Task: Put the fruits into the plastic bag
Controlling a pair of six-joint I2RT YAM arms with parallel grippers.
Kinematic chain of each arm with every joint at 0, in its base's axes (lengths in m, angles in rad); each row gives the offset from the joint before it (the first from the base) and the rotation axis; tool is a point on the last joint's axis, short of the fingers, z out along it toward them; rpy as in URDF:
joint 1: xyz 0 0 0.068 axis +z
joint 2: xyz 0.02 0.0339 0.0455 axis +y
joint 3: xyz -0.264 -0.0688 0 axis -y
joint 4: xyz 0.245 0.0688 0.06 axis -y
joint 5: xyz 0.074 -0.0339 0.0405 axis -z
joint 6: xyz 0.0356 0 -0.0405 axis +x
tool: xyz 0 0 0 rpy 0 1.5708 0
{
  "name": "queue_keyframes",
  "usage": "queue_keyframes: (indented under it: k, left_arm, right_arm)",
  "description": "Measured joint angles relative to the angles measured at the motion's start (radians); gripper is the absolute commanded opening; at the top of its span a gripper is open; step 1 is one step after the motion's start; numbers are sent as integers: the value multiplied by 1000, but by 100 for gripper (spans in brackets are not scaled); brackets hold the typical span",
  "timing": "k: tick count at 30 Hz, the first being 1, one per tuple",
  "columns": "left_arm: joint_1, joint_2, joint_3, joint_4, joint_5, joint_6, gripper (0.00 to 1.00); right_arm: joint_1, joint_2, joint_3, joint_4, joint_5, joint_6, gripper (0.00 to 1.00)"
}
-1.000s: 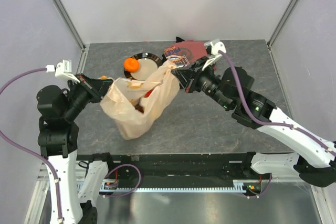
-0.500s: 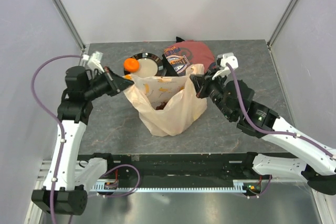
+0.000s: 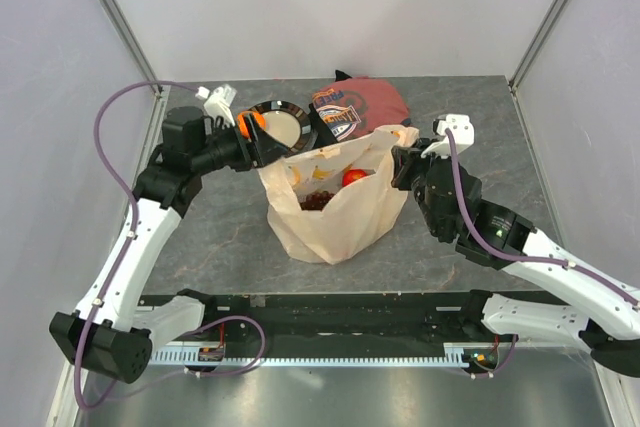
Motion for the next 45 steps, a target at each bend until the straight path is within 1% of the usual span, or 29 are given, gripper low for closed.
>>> queue_keyframes:
  k: [1,3,4,8,11,14,18,22,24,30,35,39,45]
  left_arm:
    - [4,8,36,-11,-21,2,90]
    - [15,17,93,-16,-62,13,95]
    - [27,18,122,-20,-93,15,96]
    - [130,0,168,-14,-226,22,97]
    - [203,8,169,-15,-285,24,97]
    - [231,49,169,-12,-323,39,96]
    - [232,167,169,15,-352,75,95]
    - [236,337,181,29,-383,133,95]
    - [236,435,208,32,-407,165,94]
    - [237,712,369,40,-449,233,78]
    - [248,864,507,37,-462,254,75]
    - [257,978,634,37,-462,260,69]
    - [259,1086,727,12,-460,269,67]
  right_arm:
    - [0,1,3,0,13,0,0]
    - [0,5,5,0,29,1,0]
    - [0,9,7,-2,38,1,0]
    - [0,35,19,-4,57,6,0]
    - [0,61,28,-6,65,14,0]
    - [-2,82,32,-6,78,14,0]
    - [-13,114,45,-6,87,13,0]
    - [-33,151,70,-6,87,21,0]
    - [-42,170,81,-5,84,31,0]
    - [-78,249,108,1,69,65,0]
    - [-111,296,142,2,47,67,0]
    - [-132,322,165,1,29,72,0]
    - [-156,370,202,1,4,74,0]
